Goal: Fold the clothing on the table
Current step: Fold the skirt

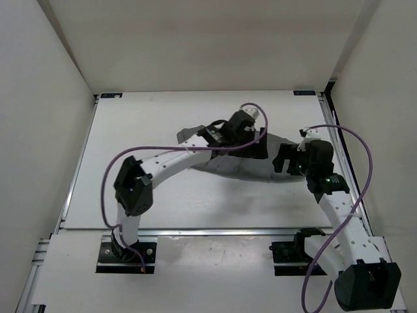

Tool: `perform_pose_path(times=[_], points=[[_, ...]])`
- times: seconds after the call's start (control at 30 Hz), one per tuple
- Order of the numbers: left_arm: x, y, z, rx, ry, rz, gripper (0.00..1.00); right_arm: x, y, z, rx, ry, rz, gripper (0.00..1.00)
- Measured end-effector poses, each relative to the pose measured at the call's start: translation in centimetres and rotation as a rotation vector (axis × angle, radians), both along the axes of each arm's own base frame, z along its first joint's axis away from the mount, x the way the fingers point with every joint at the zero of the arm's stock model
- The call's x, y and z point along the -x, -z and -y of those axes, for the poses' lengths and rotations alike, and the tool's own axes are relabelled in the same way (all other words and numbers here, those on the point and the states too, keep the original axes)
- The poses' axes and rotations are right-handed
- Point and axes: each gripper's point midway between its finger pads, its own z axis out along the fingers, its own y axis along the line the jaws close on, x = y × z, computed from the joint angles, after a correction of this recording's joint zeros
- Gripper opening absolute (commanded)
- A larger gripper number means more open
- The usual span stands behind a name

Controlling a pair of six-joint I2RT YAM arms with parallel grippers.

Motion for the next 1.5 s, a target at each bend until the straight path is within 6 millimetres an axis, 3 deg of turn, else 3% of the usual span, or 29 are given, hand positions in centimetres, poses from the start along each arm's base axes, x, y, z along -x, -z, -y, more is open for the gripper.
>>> perform_pose_path(times=[0.07,0.2,0.27,0.37,0.43,0.53,0.6,0.67,0.77,0.9,1.03,1.23,1.4,1.5], points=[[-0.8,-1.9,-2.9,0.022,-0.043,0.011,0.98,-0.2,-0.2,0.5,-0.002,0.016,0.019,1.00],[-5.8,-6.9,-10.3,0.076,-0.185,0.114,0.99,-0.6,0.2,0.9,-0.027,-0.021,0.031,0.99],[-7.7,-6.9,-14.3,0.051,-0.253,0.143,0.99,-1.1,1.0,0.7,-0.077,-0.072,0.003,0.99],[-8.4,-3.5,-17.6,-0.027,-0.271,0.102,0.99,-1.9,3.3,0.0,-0.148,-0.156,-0.106,0.99],[-8.3,-0.2,-18.2,-0.085,-0.235,0.038,0.99,-1.3,5.0,-1.9,-0.177,-0.258,-0.174,0.99],[-8.3,4.6,-18.0,-0.180,-0.161,-0.055,0.98,0.2,5.7,-4.9,-0.206,-0.406,-0.215,0.99],[-8.3,7.1,-17.6,-0.250,-0.105,-0.096,0.98,-0.1,5.4,-5.4,-0.225,-0.440,-0.213,0.99],[-8.5,8.6,-16.7,-0.298,-0.052,-0.106,0.99,-1.4,5.1,-4.6,-0.230,-0.423,-0.207,0.99],[-9.0,8.9,-15.6,-0.334,-0.001,-0.087,0.99,-4.1,4.3,-3.4,-0.210,-0.400,-0.179,0.99],[-10.1,7.9,-15.3,-0.353,0.016,-0.028,0.99,-7.2,3.9,-2.9,-0.174,-0.410,-0.158,0.98],[-12.0,7.9,-16.1,-0.397,-0.023,0.007,0.98,-8.9,5.4,-2.6,-0.148,-0.414,-0.187,0.98],[-14.2,11.0,-16.8,-0.471,-0.061,0.000,0.96,-9.9,8.1,-1.9,-0.115,-0.397,-0.255,0.97],[-14.3,13.8,-17.3,-0.511,-0.060,-0.044,0.93,-11.6,7.9,-1.3,-0.098,-0.386,-0.240,0.96],[-14.4,14.4,-17.3,-0.517,-0.059,-0.051,0.87,-12.6,7.6,-0.8,-0.096,-0.377,-0.225,0.96]])
